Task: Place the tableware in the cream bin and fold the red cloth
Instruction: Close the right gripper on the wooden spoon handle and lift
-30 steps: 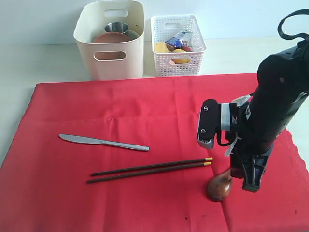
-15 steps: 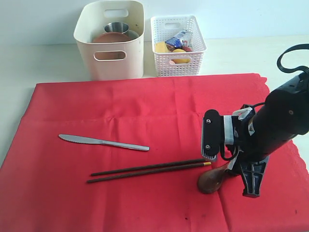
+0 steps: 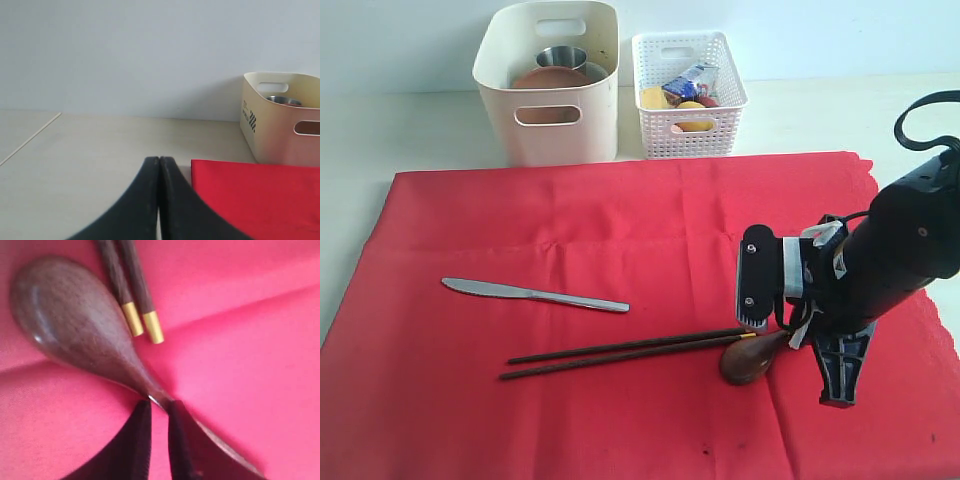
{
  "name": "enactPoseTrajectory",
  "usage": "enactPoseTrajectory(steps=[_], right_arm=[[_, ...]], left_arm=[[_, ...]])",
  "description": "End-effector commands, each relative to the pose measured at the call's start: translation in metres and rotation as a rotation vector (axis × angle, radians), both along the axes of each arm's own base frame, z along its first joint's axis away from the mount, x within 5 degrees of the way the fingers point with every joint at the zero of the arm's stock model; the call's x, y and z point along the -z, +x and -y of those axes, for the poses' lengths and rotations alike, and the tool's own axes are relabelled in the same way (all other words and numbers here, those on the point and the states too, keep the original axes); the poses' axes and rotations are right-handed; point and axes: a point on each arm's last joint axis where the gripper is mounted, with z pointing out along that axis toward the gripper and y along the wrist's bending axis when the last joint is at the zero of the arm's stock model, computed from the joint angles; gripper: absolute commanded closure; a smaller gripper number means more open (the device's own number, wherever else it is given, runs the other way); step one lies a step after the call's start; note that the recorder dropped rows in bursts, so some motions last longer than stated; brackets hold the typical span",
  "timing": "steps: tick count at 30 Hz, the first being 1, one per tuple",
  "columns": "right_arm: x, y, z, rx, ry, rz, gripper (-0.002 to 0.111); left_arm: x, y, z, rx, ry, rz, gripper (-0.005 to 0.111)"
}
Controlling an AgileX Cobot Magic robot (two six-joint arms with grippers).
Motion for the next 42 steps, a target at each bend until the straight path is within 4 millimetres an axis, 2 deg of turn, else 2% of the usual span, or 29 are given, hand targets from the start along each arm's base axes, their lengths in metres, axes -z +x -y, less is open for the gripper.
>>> enactPoseTrajectory(steps=[1,11,15,19,21,23,26,28,30,34,42], right_arm=[[0.000,-0.001,-0.001,0.006,0.010,-0.001,0.106],[0.001,-0.002,0.000,0.007,-0.006,-0.021,0.106],[0.000,-0.002,0.000,0.006,-0.001,-0.015,0.088],[-0.001,-0.002,0.000,0.004,-0.005,-0.016,0.060],[-0.006,-0.003,0.001,0.005,-0.008,-0.018,0.050],[-0.015,-0.003,0.001,0.009,0.024,0.018,0.051],[-0.019,0.004,-0.004,0.007,0.086,0.094,0.056],[-0.014,0.006,-0.006,0.006,0.093,0.101,0.060],[-0.008,0.009,-0.008,0.020,0.046,0.035,0.062],[-0.006,0.018,-0.014,0.031,-0.016,-0.043,0.062],[0.022,0.023,-0.019,-0.014,-0.072,-0.121,0.063]], left_arm=[[0.000,0.000,0.000,-0.001,0.010,0.003,0.106],[0.000,0.000,0.000,-0.001,0.010,0.003,0.106],[0.000,0.000,0.000,-0.001,0.010,0.003,0.106],[0.000,0.000,0.000,-0.001,0.010,0.003,0.106],[0.000,0.000,0.000,-0.001,0.010,0.003,0.106],[0.000,0.000,0.000,-0.001,0.010,0.003,0.106],[0.000,0.000,0.000,-0.001,0.010,0.003,0.106],[0.000,0.000,0.000,-0.001,0.010,0.003,0.106],[0.000,0.000,0.000,-0.001,0.010,0.003,0.106],[0.000,0.000,0.000,-0.001,0.010,0.003,0.106],[0.000,0.000,0.000,-0.001,0.010,0.003,0.106]])
